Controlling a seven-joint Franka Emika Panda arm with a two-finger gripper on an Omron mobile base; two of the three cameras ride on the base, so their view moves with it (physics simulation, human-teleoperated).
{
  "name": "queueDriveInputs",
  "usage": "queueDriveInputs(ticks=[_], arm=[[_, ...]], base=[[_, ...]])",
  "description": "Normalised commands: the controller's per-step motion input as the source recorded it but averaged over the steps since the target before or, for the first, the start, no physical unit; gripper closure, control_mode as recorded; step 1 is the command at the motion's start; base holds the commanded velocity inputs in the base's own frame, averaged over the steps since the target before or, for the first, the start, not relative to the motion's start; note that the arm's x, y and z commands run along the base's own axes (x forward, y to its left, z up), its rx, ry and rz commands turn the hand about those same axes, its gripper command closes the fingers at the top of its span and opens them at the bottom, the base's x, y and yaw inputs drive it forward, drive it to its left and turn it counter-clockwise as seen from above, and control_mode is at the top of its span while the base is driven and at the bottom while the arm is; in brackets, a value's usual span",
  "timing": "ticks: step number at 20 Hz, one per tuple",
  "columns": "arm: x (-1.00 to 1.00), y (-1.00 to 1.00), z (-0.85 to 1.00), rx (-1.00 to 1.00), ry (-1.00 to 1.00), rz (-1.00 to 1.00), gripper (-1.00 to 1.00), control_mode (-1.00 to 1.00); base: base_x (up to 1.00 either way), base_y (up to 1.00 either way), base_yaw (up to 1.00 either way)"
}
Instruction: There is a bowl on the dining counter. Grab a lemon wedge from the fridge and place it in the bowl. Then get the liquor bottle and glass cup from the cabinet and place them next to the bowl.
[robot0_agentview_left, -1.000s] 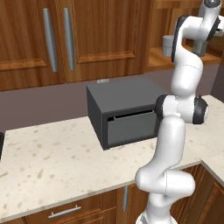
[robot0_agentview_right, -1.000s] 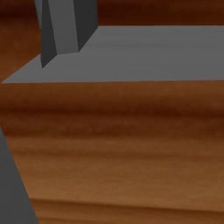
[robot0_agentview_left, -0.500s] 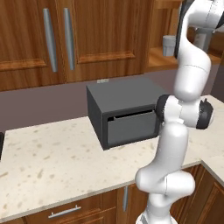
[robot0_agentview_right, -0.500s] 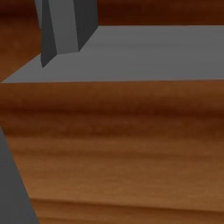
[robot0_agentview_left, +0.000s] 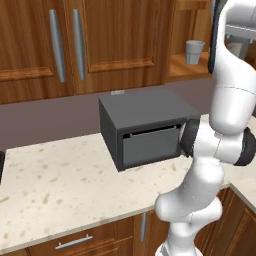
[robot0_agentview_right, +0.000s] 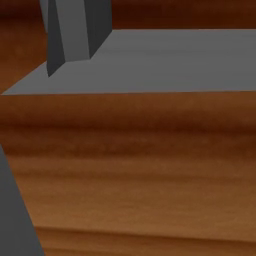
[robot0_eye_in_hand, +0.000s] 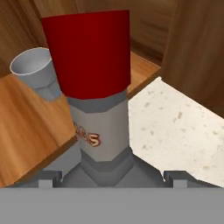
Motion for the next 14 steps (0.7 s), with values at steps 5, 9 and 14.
queueDriveInputs(ticks=[5,9,14], arm=[[-1.0,0.7,-0.63,-0.01,-0.07,-0.02,1.0,-1.0],[-1.0,0.75,-0.81,-0.06,-0.18,0.0,1.0,-1.0],[-0.89,0.55,-0.83,-0.09,-0.24,0.0,1.0,-1.0]], base=[[0.0,0.0,0.0],[0.0,0.0,0.0],[0.0,0.0,0.0]])
